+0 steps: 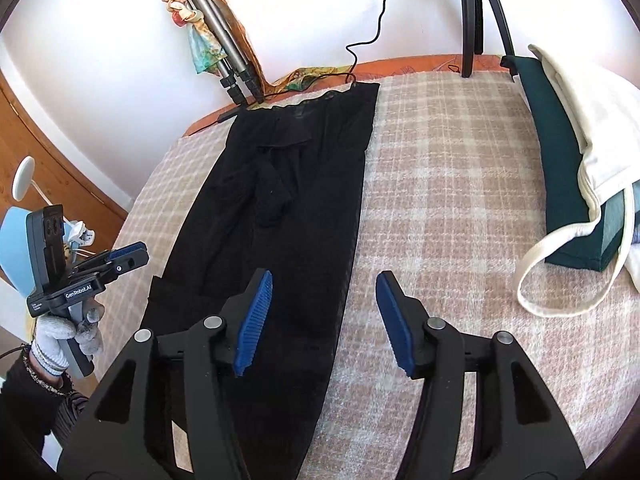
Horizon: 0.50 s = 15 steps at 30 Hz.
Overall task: Fold small clothes
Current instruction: 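Move both tools to the collar end of the strip and grasp it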
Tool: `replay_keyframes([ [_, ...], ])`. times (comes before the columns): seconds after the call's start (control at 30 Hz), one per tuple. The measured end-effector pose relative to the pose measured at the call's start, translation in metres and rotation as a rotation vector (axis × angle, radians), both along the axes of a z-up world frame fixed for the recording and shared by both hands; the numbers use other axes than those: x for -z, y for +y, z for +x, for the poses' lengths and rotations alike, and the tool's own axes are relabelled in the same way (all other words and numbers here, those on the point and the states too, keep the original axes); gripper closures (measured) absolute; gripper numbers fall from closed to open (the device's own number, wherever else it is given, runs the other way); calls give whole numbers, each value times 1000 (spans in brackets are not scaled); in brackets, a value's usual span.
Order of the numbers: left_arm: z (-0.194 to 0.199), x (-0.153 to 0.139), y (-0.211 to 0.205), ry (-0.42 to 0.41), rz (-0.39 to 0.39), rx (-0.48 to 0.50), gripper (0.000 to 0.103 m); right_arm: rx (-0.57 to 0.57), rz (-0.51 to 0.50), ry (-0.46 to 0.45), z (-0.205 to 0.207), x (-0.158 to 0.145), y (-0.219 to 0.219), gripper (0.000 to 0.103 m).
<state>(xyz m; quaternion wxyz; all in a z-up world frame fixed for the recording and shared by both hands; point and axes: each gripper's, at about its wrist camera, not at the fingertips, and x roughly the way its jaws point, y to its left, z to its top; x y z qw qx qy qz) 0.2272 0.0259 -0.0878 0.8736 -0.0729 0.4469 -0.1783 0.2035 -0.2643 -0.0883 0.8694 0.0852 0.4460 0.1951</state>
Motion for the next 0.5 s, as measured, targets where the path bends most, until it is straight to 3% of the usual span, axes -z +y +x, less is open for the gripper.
replay_keyframes([
  [0.3,101,3,15,17,-54,-25,64,37,117,83,110,7,-20,46],
  [0.5,162,15,11,0,3,-46,64,70,183,100,171,18,-27,46],
])
